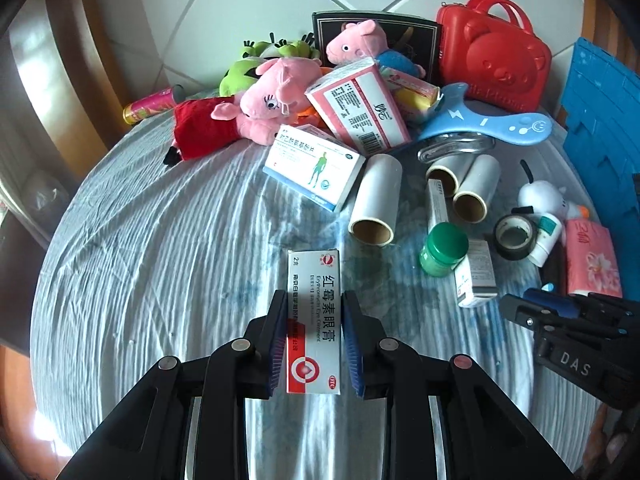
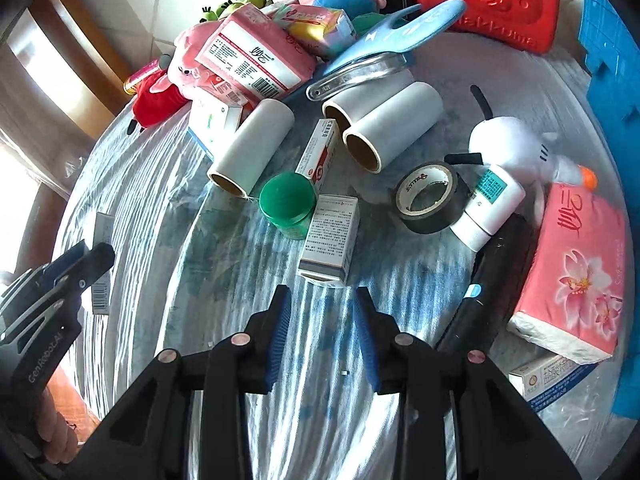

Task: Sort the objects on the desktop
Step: 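Lift the ointment box with the left tool while the right tool carries the white box toward the bin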

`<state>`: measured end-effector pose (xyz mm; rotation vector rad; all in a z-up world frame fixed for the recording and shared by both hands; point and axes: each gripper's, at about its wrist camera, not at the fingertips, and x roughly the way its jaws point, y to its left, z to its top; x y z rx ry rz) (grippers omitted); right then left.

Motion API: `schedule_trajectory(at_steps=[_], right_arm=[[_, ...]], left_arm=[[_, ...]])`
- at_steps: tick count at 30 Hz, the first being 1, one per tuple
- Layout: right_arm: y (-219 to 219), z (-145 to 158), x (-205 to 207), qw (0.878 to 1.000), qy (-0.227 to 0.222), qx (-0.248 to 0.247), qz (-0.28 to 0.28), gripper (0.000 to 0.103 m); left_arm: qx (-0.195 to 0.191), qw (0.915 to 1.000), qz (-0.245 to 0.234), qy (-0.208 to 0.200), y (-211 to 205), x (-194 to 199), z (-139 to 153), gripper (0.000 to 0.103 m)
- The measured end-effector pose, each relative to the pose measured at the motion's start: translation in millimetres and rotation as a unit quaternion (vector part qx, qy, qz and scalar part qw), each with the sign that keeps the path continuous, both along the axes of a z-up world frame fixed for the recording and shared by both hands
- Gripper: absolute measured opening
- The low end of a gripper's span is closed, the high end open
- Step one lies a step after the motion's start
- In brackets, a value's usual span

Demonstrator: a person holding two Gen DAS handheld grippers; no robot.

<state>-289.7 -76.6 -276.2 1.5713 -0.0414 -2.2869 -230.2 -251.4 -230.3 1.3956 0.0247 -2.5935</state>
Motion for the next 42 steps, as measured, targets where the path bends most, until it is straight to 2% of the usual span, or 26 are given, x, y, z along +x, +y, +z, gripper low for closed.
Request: schedule_trajectory(at_steps=[4, 7, 9, 12, 19, 31, 42], right_arm=[[-14, -13, -10, 1.0, -0.002, 0.006, -0.004, 0.032], [-23, -29, -23, 1.0, -0.01, 0.015, -0.009, 0.038], [-30, -42, -30, 1.0, -0.013, 0.028, -0.005, 0.038], [-40, -42, -33, 0.998, 0.012, 0.059, -0.001, 0.036], [-21, -3, -3, 0.998, 0.041, 0.039, -0.013, 0.029], [-4, 34, 21, 0.997, 0.068, 0.027, -0.012, 0.029], [-3, 86, 32, 0.992, 0.122, 0.0, 0.021, 0.029]], left_arm=[[0.005, 0.9999, -0.006, -0.013, 2, -12, -16, 0.026], [0.008, 0.9996, -0.012, -0.023, 3, -26, -33, 0.026], [0.012, 0.9994, -0.015, -0.029, 2, -34, -43, 0.026], [0.018, 0.999, -0.018, -0.036, -1, -37, -51, 0.026], [0.024, 0.9991, -0.027, -0.02, -7, -24, -36, 0.026], [0.023, 0.9987, -0.045, -0.001, 12, -12, -10, 0.026], [0.002, 0.9985, -0.034, 0.044, 35, 2, 39, 0.026]])
